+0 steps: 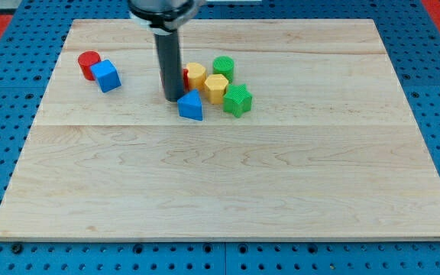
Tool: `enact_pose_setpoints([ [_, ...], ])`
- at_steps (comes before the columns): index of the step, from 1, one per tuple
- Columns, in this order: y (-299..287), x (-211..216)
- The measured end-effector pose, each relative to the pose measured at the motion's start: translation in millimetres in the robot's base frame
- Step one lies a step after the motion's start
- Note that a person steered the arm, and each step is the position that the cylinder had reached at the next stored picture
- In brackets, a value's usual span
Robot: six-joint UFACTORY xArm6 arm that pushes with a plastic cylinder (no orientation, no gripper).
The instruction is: Move the blue cube down to the red star
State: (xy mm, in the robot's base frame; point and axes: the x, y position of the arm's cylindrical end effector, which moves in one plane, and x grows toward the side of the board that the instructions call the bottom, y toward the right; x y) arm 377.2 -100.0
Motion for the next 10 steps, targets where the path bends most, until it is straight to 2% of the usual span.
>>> enact_pose_setpoints([
  [1,-106,-6],
  [2,-186,-12],
  [3,-187,-59],
  [4,-140,-56],
  [5,-80,-14],
  [6,-60,4],
  [7,-134,-6],
  [9,-73,47],
  [10,-3,45],
])
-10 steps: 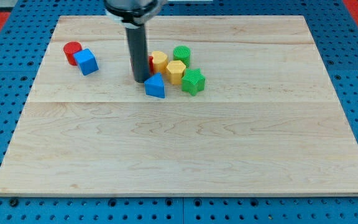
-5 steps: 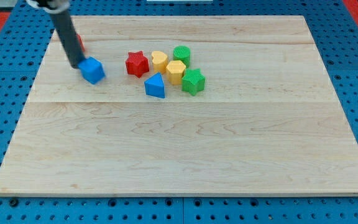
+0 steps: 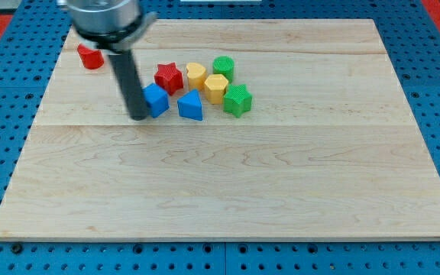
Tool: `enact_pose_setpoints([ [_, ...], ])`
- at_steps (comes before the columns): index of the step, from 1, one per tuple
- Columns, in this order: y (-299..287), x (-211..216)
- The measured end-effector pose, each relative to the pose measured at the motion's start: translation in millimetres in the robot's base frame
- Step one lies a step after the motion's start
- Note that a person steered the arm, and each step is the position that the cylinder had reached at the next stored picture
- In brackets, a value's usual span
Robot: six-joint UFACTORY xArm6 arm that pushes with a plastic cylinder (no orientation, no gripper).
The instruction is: Move the blue cube down to the red star
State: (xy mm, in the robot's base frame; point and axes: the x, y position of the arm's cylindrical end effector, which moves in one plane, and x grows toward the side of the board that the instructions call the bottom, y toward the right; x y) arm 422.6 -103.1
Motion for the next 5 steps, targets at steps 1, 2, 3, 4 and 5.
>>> enact_pose_setpoints([
  [1,-23,-10],
  [2,-110,-23],
  [3,-159,-70],
  [4,-147,-131],
  [5,-101,-158],
])
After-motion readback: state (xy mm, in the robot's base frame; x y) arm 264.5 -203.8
